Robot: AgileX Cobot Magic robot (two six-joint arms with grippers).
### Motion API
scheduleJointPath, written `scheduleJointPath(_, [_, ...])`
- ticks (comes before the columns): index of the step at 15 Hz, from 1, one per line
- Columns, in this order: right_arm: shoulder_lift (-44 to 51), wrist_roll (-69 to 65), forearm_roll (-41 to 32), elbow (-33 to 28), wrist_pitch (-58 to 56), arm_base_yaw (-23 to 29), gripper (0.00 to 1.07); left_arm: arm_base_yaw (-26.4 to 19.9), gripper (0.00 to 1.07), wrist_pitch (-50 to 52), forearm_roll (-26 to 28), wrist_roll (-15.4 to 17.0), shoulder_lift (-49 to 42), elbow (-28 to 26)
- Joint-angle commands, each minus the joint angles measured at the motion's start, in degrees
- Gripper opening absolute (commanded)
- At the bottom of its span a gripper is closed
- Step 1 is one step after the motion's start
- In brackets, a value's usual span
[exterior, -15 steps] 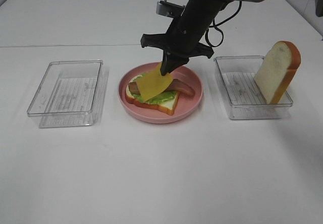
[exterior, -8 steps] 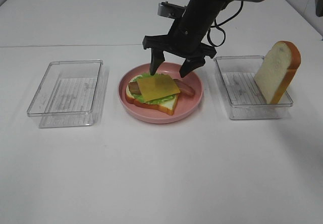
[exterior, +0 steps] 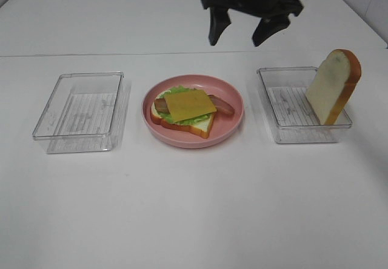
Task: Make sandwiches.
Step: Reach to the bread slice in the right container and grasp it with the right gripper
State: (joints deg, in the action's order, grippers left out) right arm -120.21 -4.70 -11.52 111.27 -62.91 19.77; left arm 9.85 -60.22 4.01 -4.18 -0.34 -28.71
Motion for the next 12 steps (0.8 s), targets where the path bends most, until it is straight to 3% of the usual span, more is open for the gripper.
scheduleJointPath(1, [3.5,-0.17,2.06,-0.11,-5.61,-4.93,0.8,0.11,0.75,0.57,0.52,0.29,-1.15,0.06])
scheduleJointPath(7, [4.58,0.23,9.8,-0.17,-10.83,-14.55,0.8,0.11,0.75,0.57,0.52,0.29,-1.15,0.06])
scheduleJointPath(10, [3.09,1.26,7.68,-0.17,-10.83,-20.57,0.8,0.11,0.75,0.57,0.52,0.29,-1.15,0.06])
scheduleJointPath(12, [1.32,3.67,5.39,-0.17,-10.89,-21.2,0.8,0.11,0.75,0.57,0.52,0.29,-1.15,0.06])
